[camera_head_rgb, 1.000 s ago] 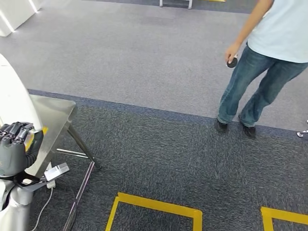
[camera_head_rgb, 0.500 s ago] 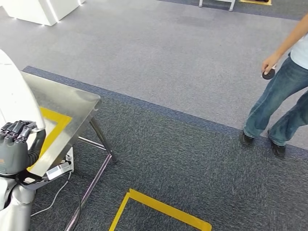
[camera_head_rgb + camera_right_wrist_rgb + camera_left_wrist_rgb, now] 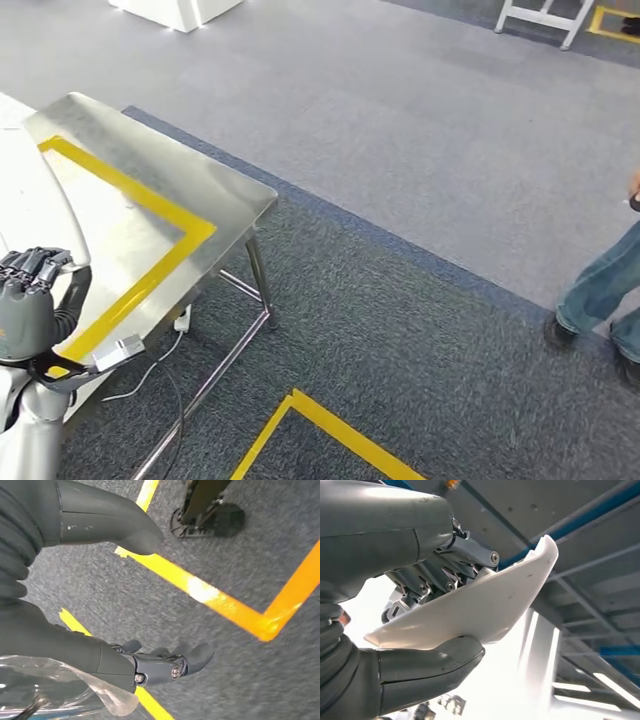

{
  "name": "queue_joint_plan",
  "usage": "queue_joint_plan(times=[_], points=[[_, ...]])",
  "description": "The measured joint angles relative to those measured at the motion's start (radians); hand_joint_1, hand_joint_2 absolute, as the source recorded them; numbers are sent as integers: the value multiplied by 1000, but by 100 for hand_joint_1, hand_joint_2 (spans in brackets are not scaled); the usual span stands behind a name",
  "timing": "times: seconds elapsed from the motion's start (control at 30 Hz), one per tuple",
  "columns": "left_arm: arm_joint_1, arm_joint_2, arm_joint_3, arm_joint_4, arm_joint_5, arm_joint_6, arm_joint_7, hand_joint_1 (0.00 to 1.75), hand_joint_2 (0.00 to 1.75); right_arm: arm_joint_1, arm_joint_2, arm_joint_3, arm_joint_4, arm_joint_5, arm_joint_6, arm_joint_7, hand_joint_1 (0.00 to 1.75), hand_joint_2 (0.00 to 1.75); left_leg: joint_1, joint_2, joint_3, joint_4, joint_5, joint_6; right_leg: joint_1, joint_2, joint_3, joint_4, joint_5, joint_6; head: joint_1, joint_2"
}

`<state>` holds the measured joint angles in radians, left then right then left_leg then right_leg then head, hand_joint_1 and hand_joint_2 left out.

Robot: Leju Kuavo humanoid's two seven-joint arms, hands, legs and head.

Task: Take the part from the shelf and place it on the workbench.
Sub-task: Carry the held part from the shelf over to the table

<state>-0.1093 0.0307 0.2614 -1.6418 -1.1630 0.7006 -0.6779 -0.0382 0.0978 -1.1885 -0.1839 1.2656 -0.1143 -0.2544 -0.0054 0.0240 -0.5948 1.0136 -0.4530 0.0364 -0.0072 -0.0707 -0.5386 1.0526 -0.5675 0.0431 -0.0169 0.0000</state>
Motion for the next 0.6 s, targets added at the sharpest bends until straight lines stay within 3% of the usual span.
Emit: queue_joint_plan(times=[0.03,0.1,0.13,0.17,0.23,0.3,0.37,0.43,0.5,0.57,0.6], points=[[-1,0,-1,0,0,0,0,175,175,1,0,0,0,0,0,0,0,175,2,-11,2,-2,1,4,-2,34,-29,58,-29,2,4,0],[-1,-1,-2,0,0,0,0,175,175,5,0,0,1,-1,0,0,0,175,3,-36,1,-1,1,8,-4,65,-104,194,-79,4,9,0],[0,-2,-2,1,-1,0,0,175,175,7,0,0,1,-1,0,1,0,175,2,-51,2,-1,1,8,-4,68,-131,234,-83,4,9,0],[0,-2,-2,1,-1,0,0,175,175,8,0,0,1,-1,0,1,0,175,2,-65,2,0,0,8,-4,70,-141,235,-65,3,9,0],[1,-2,-2,1,-1,0,0,175,175,8,-1,0,1,-1,0,1,0,175,4,-93,5,2,-2,5,-6,86,-104,123,16,1,9,0],[0,-2,-2,1,-1,0,0,175,175,7,-2,0,1,-2,0,1,0,175,4,-117,3,8,-5,-3,-11,128,-49,-1,67,-1,8,0],[0,-2,-2,1,-2,0,0,175,175,6,-2,0,2,-2,0,1,0,175,5,-138,-3,10,-4,-14,-11,144,-27,-38,67,-7,7,0],[3,-1,-2,1,-1,0,0,175,175,5,-1,0,2,-2,0,2,0,175,8,-152,-7,10,-2,-25,-11,123,-21,-42,70,-16,8,0],[3,2,-1,1,0,0,0,175,175,5,1,0,2,-2,0,2,0,175,6,-114,-24,48,-28,-36,-14,98,-15,-49,72,-29,2,0],[1,3,-1,1,1,0,0,175,175,7,2,0,2,-3,-1,2,0,175,6,-55,-78,164,-89,-45,-14,72,-11,-52,69,-38,-6,0],[2,2,-1,1,2,0,0,175,175,8,2,0,2,-3,-1,3,0,175,9,-41,-111,232,-116,-48,-12,57,-10,-51,67,-40,-7,0]])
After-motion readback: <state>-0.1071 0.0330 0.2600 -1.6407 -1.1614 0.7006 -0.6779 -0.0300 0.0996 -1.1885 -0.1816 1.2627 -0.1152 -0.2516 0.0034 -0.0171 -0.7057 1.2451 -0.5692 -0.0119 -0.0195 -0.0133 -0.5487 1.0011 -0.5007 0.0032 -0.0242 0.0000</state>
